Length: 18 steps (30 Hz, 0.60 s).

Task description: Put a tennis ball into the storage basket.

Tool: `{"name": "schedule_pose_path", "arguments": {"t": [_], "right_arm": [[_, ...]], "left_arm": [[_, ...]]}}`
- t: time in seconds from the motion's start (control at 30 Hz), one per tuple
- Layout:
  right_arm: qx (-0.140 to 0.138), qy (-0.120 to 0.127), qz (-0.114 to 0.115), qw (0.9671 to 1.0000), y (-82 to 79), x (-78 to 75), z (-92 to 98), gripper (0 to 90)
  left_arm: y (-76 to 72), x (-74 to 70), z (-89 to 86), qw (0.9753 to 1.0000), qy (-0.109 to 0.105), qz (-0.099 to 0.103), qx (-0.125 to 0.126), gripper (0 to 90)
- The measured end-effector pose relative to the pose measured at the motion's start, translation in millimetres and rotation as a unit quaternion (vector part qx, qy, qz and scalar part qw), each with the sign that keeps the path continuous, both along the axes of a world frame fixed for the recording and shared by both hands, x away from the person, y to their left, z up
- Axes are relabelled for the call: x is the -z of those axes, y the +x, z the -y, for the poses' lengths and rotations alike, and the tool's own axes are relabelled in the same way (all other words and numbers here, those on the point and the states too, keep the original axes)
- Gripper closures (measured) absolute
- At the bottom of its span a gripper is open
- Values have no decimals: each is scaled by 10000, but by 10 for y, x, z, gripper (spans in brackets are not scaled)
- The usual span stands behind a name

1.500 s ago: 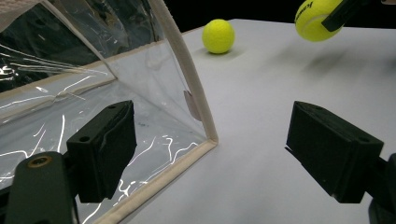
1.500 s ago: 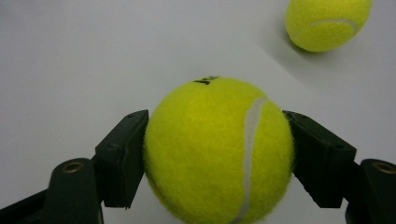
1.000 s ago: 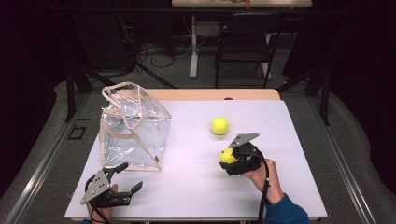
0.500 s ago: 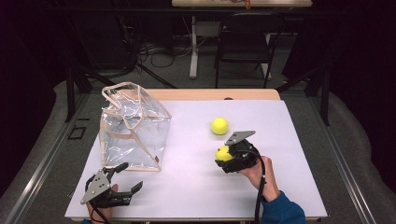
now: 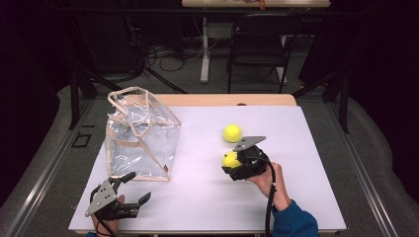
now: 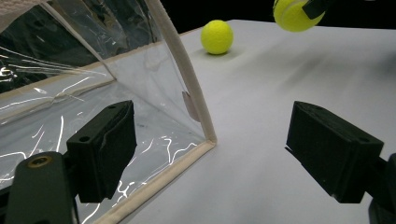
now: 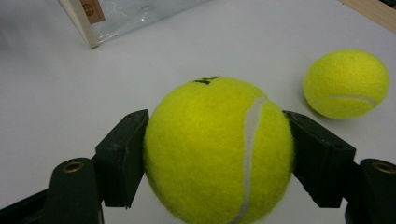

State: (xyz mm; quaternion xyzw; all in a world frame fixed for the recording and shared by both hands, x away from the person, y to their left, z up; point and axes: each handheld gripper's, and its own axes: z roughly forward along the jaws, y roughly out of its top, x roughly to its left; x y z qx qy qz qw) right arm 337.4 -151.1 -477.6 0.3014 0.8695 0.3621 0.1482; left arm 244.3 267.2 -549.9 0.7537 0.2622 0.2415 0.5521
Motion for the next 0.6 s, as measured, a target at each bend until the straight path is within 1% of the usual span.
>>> {"name": "schedule_pose_path", "arguments": {"t": [0.3, 0.6], "right_arm": [[-37, 144, 23, 9999, 56, -7, -48, 261], [-124, 219, 97, 9996, 117, -51, -124, 262]], "left_arm": [[0, 1, 3, 10000, 5, -2, 8, 158], [1, 1, 8, 10000, 2, -12, 12, 158]]}}
